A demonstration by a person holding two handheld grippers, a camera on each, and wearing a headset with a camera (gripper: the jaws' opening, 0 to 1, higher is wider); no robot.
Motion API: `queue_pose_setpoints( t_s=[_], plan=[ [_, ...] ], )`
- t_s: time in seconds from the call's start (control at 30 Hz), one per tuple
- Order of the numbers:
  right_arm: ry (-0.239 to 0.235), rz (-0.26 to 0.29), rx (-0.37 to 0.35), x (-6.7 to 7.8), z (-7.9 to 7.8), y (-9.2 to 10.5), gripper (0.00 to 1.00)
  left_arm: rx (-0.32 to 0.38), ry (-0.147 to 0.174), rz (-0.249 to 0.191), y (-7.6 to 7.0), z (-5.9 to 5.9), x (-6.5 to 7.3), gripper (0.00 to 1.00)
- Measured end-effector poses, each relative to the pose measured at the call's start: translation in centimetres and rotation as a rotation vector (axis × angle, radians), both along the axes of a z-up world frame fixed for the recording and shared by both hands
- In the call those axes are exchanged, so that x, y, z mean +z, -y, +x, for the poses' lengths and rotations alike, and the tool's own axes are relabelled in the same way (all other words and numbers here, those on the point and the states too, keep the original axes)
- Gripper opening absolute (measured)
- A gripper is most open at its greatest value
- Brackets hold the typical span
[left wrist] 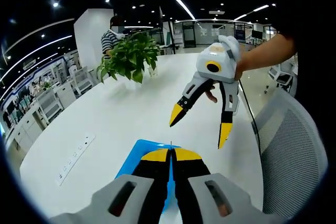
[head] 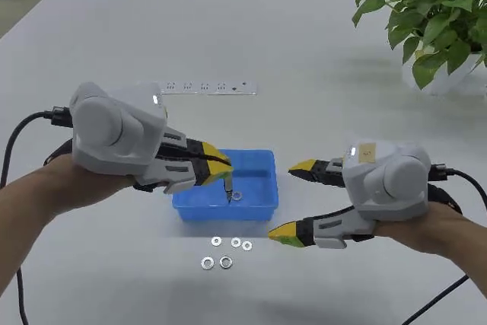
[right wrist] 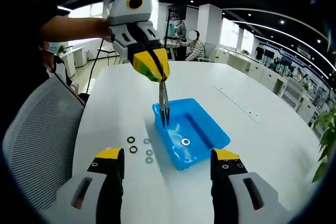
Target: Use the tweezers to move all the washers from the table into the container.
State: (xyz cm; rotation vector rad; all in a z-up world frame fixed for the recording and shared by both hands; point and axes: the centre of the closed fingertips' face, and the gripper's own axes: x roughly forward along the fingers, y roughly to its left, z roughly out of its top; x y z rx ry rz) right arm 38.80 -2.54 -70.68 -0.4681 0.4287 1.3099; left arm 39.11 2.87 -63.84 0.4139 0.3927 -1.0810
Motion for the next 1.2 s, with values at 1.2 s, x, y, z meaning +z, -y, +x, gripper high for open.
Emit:
queue_pose_setpoints(
  t_s=[1.2],
  plan=[
    [-0.013,0.017,-0.031,-1.3,-1.9,-0.1,1.0,-0.031,-0.059,-0.007,0.8,-4.1,-3.0,0.05]
  ],
)
